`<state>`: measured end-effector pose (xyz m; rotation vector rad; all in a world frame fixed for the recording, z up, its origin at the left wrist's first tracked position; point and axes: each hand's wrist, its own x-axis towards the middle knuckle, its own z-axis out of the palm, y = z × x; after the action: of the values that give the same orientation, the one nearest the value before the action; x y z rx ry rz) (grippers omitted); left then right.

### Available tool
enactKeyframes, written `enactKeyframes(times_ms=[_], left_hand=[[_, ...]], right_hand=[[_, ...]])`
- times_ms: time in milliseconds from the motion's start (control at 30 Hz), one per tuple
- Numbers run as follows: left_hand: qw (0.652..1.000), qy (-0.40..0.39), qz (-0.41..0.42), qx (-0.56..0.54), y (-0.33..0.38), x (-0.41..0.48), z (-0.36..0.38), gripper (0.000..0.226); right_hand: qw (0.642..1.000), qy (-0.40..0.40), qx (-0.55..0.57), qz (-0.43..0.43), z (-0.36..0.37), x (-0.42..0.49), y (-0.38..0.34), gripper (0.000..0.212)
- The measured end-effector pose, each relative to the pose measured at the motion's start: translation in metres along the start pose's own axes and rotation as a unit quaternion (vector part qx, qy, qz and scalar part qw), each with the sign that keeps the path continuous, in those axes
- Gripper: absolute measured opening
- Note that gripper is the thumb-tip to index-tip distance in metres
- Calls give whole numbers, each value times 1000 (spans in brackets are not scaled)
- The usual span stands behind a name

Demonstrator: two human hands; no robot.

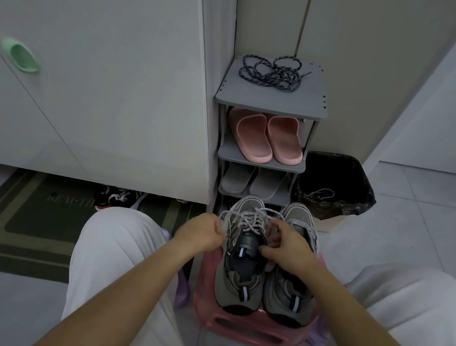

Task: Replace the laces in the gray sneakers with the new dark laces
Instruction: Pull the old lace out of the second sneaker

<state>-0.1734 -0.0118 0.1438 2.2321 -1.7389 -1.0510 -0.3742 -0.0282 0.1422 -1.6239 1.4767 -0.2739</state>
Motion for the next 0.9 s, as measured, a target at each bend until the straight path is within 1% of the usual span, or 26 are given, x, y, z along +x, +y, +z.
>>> enactKeyframes(times_ms=[67, 100, 133, 167, 200, 233, 300, 367, 433, 500, 567, 600, 667, 700, 800, 900], left_hand=[[1000, 6, 15, -3, 3, -1, -2, 8], [999, 22, 28, -6, 6, -1, -2, 14], [998, 38, 47, -9, 9, 0, -1, 24], [996, 48, 70, -12, 12, 2, 1, 32], [994, 51, 97, -13, 15, 3, 3, 38], [991, 47, 123, -5, 18, 4, 6, 42], [988, 27, 149, 24, 22, 7, 10, 47], [990, 11, 142, 26, 24, 9, 12, 46], [991, 20, 131, 25, 24, 11, 12, 40], [987, 46, 139, 62, 25, 13, 9, 30], [985, 58, 143, 72, 25, 13, 8, 21], [985, 58, 145, 68, 25, 12, 7, 19], [985, 62, 148, 58, 26, 11, 6, 17], [985, 65, 148, 55, 26, 10, 6, 16], [987, 64, 141, 41, 23, 10, 6, 22], [988, 56, 142, 22, 20, 9, 5, 39]], right_hand=[[1000, -8, -8, 23, -3, 4, -2, 96], [999, -6, -10, 32, -3, 7, -2, 101], [999, 0, -14, 37, -3, 9, -3, 95], [999, 9, -27, 36, -3, 11, -4, 77], [998, 16, -40, 35, -4, 11, -6, 52], [999, 26, -31, 36, -4, 11, -8, 36], [998, 33, 6, 54, -3, 13, -10, 36], [998, 28, -17, 62, -3, 15, -11, 37], [996, 28, -50, 66, -3, 17, -14, 38], [997, 27, -45, 65, -3, 19, -16, 27], [997, 43, -47, 52, -2, 21, -19, 17], [996, 51, -69, 38, -2, 21, -20, 17], [990, 60, -124, 4, 0, 21, -23, 26], [987, 62, -148, -8, 1, 21, -23, 25], [985, 69, -155, -21, 2, 21, -21, 12], [991, 71, -116, -16, -1, 23, -18, 13]])
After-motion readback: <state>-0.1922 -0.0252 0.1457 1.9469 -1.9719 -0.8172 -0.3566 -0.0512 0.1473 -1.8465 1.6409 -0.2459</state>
